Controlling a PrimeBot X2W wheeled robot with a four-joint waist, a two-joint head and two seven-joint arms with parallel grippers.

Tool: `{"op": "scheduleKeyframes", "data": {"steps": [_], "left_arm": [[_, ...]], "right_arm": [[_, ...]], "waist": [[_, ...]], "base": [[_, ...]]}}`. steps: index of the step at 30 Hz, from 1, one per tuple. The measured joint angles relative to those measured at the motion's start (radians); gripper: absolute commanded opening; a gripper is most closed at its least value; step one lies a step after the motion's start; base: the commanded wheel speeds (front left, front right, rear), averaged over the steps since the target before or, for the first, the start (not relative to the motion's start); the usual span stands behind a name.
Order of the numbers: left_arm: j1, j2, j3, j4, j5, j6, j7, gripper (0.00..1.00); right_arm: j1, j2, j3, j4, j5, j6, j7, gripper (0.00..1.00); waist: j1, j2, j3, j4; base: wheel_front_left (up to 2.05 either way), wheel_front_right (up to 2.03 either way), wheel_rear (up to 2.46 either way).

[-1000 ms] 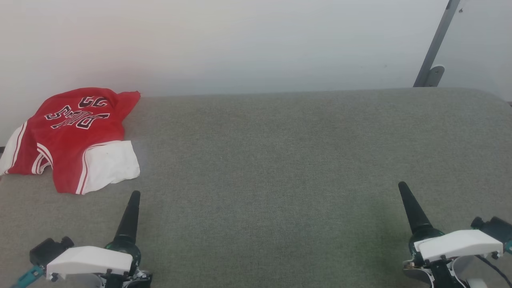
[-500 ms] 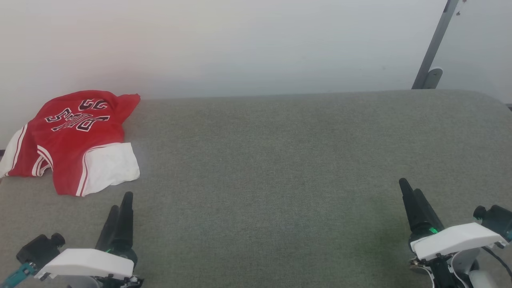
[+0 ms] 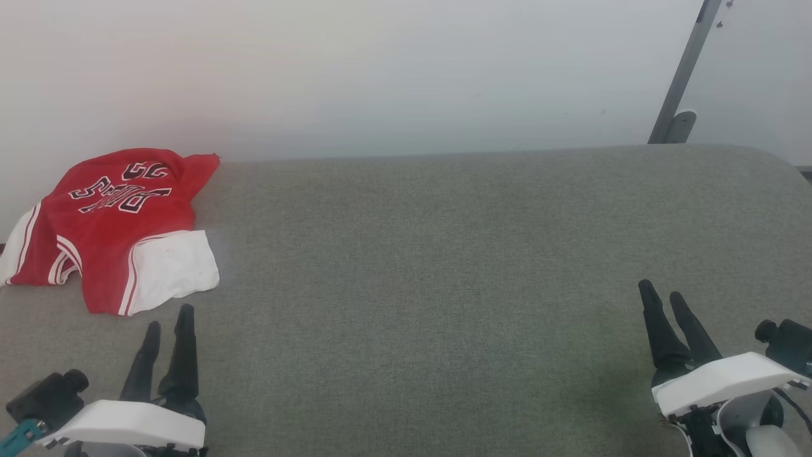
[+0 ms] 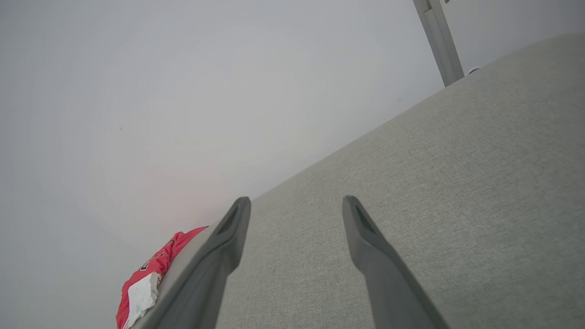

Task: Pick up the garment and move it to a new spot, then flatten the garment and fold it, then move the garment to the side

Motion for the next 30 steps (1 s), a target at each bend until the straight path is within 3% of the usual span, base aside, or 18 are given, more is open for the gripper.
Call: {"op": "scheduleKeyframes", "data": {"steps": [30], "left_arm": [[0.024, 0.018, -0.002, -0.020, 0.300, -0.040, -0.073, 1.00]], "right_arm": [[0.017, -0.024, 0.001, -0.029, -0.285, 0.000, -0.067, 1.00]], "waist": [[0.0000, 0.0000, -0.012, -0.010]], "base": [[0.00, 0.00, 0.00]]}}
